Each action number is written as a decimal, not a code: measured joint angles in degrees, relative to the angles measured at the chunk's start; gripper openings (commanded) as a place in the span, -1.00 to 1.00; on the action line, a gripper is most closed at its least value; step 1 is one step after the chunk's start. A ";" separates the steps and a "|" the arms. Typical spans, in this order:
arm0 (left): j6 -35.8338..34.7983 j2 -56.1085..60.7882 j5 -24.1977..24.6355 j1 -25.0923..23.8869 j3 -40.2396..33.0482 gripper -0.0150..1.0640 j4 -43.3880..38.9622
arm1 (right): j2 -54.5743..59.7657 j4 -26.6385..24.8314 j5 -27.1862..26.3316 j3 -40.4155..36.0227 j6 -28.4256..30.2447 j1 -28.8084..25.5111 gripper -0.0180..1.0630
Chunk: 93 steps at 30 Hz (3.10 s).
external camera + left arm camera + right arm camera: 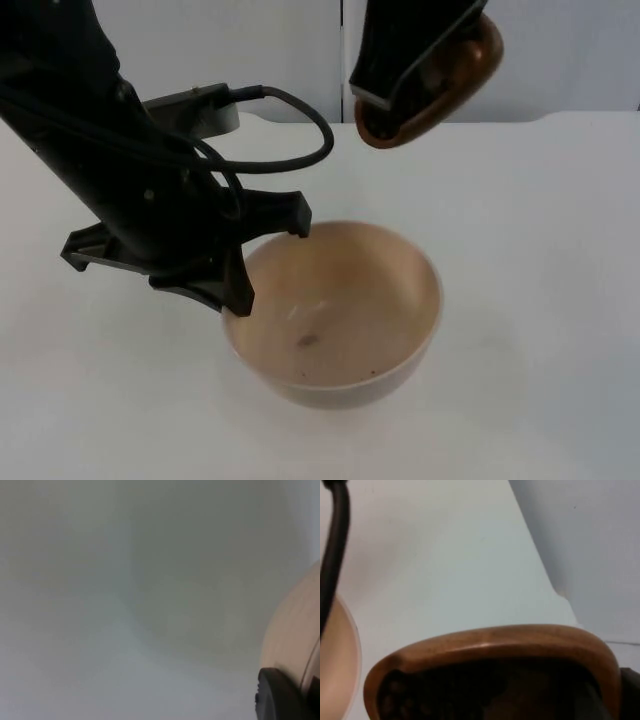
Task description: Pick up the bowl with the left hand and pour the coffee beans from the cup into the bowl with the right hand.
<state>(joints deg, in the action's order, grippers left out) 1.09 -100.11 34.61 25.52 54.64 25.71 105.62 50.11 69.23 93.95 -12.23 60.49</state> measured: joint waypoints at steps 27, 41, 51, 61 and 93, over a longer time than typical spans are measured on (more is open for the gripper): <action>0.00 0.00 -0.10 0.00 0.00 -0.98 0.00 | -0.04 10.10 0.59 -0.12 2.15 4.67 -0.97; 0.00 0.00 -0.10 0.00 0.00 -0.98 0.08 | -0.04 12.10 0.71 -0.51 4.07 6.24 -0.97; 0.00 0.00 -0.10 0.00 0.00 -0.98 0.14 | -0.04 13.23 0.71 -0.51 5.41 6.24 -0.97; 0.00 0.00 -0.10 0.00 0.00 -0.98 0.14 | -0.04 13.27 0.71 -0.51 7.00 6.24 -0.97; 0.00 0.00 -0.43 0.00 0.00 -0.98 1.11 | 2.29 20.09 0.84 -0.51 8.61 8.43 -0.97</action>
<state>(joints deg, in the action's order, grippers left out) 1.09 -100.11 34.18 25.52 54.64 26.82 107.90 70.20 70.07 93.44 -3.61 68.92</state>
